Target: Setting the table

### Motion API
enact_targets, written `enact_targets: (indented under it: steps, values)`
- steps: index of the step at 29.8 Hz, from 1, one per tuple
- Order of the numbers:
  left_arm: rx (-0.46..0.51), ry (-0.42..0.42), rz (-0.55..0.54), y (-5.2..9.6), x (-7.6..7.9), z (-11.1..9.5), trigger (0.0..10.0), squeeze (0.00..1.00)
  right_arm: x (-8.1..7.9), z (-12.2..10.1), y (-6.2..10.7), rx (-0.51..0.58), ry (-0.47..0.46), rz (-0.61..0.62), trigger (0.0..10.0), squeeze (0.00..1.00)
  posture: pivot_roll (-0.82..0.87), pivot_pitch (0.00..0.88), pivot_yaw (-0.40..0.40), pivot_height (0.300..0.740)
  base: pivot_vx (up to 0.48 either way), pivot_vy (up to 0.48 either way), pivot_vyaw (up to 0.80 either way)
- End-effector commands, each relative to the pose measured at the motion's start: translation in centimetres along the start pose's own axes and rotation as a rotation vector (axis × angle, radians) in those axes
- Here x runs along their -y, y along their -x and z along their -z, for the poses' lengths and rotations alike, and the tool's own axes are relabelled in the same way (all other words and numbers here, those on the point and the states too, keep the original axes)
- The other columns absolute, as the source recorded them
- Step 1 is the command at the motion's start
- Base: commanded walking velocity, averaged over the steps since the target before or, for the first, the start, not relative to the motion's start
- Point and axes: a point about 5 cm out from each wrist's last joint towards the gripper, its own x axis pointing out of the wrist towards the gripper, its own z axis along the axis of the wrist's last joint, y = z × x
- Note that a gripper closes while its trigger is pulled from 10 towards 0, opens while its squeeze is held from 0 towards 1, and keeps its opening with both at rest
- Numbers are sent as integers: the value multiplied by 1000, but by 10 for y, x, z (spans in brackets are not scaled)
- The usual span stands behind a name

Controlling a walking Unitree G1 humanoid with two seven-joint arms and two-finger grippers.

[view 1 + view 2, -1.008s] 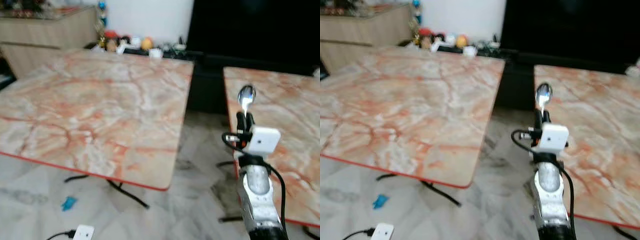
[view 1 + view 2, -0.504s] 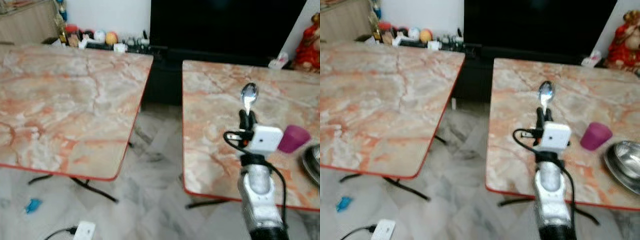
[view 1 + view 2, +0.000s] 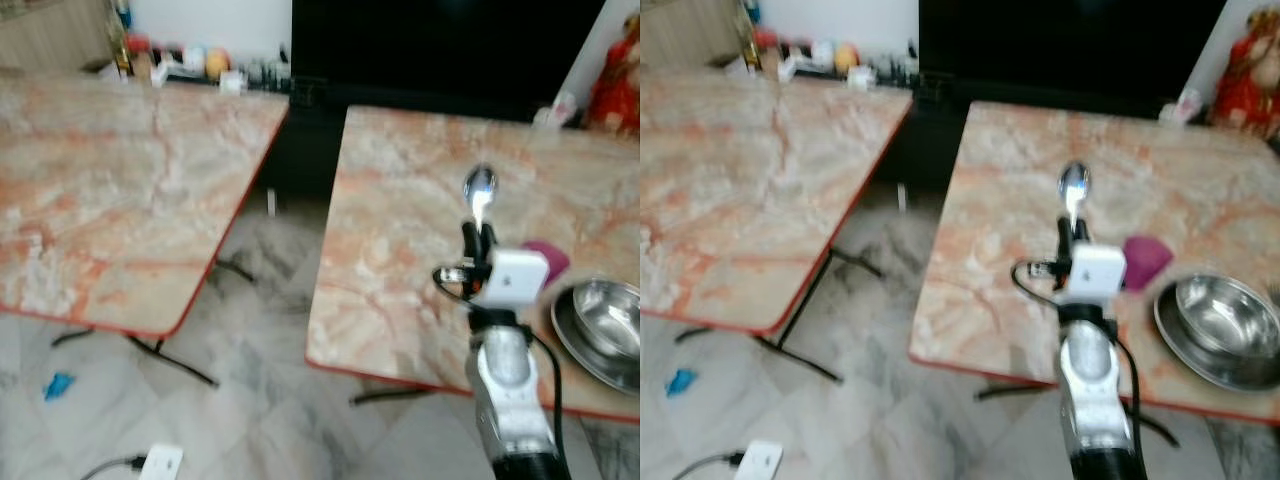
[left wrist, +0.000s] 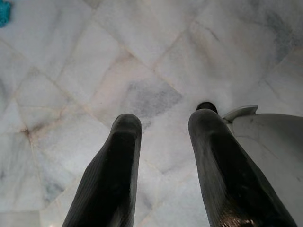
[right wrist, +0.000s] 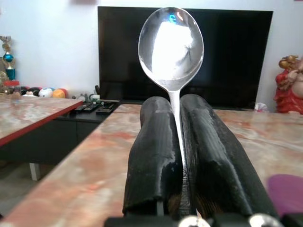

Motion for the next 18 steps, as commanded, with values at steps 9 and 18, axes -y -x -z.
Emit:
enact_targets:
  steps: [9,18]
  values:
    - [-13,-22,17,-1,5,-1,10000,0,3,5,4,-13,-11,46,10000,0,125,6,-5,740,0,-319,0]
    - [4,-31,21,-4,9,-12,10000,0,4,6,5,-17,-13,55,10000,0,123,9,-1,740,0,-320,0]
